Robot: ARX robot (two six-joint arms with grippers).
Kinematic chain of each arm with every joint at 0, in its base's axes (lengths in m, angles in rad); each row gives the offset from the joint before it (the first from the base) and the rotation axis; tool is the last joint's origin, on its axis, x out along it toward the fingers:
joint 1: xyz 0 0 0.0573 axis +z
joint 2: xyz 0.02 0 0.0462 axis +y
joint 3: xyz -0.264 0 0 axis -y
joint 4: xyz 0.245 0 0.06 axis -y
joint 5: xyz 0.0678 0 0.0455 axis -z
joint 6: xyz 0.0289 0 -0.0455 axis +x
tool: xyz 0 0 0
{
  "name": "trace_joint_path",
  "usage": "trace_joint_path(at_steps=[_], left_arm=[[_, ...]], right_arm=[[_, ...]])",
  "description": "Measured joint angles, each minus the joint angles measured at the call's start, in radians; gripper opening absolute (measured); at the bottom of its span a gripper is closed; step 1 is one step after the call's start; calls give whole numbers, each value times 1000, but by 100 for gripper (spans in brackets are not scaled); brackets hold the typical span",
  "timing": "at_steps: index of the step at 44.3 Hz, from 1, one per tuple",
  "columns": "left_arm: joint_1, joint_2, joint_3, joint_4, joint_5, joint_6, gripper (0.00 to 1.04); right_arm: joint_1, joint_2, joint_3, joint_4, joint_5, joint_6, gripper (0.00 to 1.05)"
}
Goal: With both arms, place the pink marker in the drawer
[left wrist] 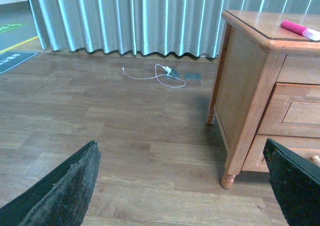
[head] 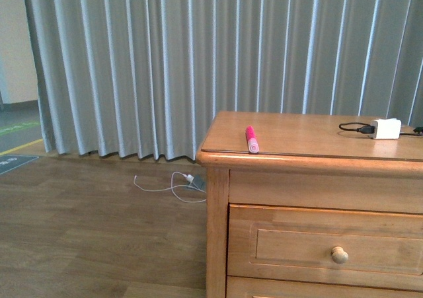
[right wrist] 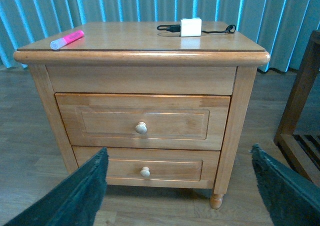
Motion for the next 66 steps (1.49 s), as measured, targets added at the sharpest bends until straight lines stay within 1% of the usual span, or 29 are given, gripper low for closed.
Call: trace_joint_path(at_steps=[1,3,7,66], left_arm=[[0,0,0,0,0,0,99],[0,0,0,0,0,0,99],[0,0,0,0,0,0,99],[0,0,0,0,0,0,99]], right_arm=[[0,0,0,0,0,0,93],[0,0,0,0,0,2,98],[0,0,0,0,0,1,95],[0,0,0,0,0,1,96]])
